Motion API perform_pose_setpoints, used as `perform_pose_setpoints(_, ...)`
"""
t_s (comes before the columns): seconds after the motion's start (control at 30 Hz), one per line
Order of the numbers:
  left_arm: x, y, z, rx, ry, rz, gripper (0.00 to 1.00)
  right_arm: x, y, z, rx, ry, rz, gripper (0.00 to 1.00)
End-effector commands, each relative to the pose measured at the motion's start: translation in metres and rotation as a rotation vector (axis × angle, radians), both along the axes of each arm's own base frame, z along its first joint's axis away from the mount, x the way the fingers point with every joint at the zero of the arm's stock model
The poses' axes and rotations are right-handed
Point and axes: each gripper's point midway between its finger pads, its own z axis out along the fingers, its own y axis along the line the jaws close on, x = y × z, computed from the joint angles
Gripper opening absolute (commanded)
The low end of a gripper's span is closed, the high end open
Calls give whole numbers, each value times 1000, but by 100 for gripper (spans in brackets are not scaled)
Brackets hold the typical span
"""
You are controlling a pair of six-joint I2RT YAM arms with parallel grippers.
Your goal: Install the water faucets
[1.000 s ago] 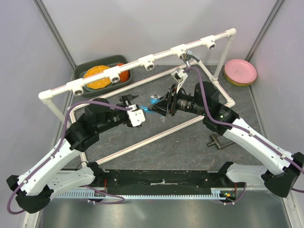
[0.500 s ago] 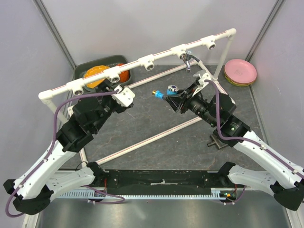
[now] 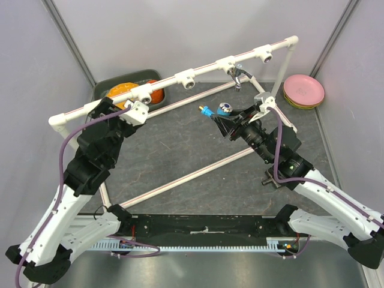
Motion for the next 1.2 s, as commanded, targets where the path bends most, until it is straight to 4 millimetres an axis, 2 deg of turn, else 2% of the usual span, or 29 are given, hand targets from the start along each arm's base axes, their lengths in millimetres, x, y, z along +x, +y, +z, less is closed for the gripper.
perform_pose_setpoints(0.0,17,11,0,63,0,63,87,7,-11,29,82,-116,-68,0)
perform_pose_setpoints(0.03,22,15,-3,69,9,79,86,8,-11,33,92,-137,-75,0)
perform_pose_setpoints(0.1,28,18,-5,72,15,98,86,14,-6,25,87,-137,-80,0)
perform_pose_setpoints(0.13,32,19,-7,70,15,105,85,15,-7,31,106,-160,-84,0)
perform_pose_setpoints(0.2,34,18,-8,64,16,104,85,19,-3,24,111,-159,-93,0)
perform_pose_setpoints(0.23,36,17,-10,61,14,98,83,22,-6,30,141,-175,-126,0)
perform_pose_setpoints(0.27,36,16,-12,63,16,97,82,23,-7,25,130,-186,-151,0)
perform_pose_setpoints(0.3,37,16,-14,63,18,95,81,21,2,22,121,-194,-149,0)
perform_pose_setpoints(0.37,37,15,-17,60,13,88,75,24,0,24,110,-221,-221,0)
perform_pose_setpoints(0.4,37,14,-19,59,12,84,72,21,10,19,100,-221,-212,0)
perform_pose_setpoints(0.43,38,13,-23,60,17,77,65,20,11,24,123,-238,-227,0)
perform_pose_setpoints(0.5,36,12,-23,51,9,71,58,22,16,18,113,-239,-264,0)
perform_pose_setpoints(0.53,37,10,-26,51,13,63,52,23,15,20,135,-243,-279,0)
perform_pose_setpoints(0.63,38,8,-33,56,25,52,41,27,14,19,136,-256,-344,0)
perform_pose_setpoints(0.7,38,8,-36,53,27,51,37,32,15,15,135,-249,-376,0)
perform_pose_setpoints(0.8,39,7,-39,48,30,44,33,37,17,14,128,-243,-406,0)
perform_pose_setpoints(1.17,39,5,-48,26,44,16,32,51,28,16,154,-252,-451,0)
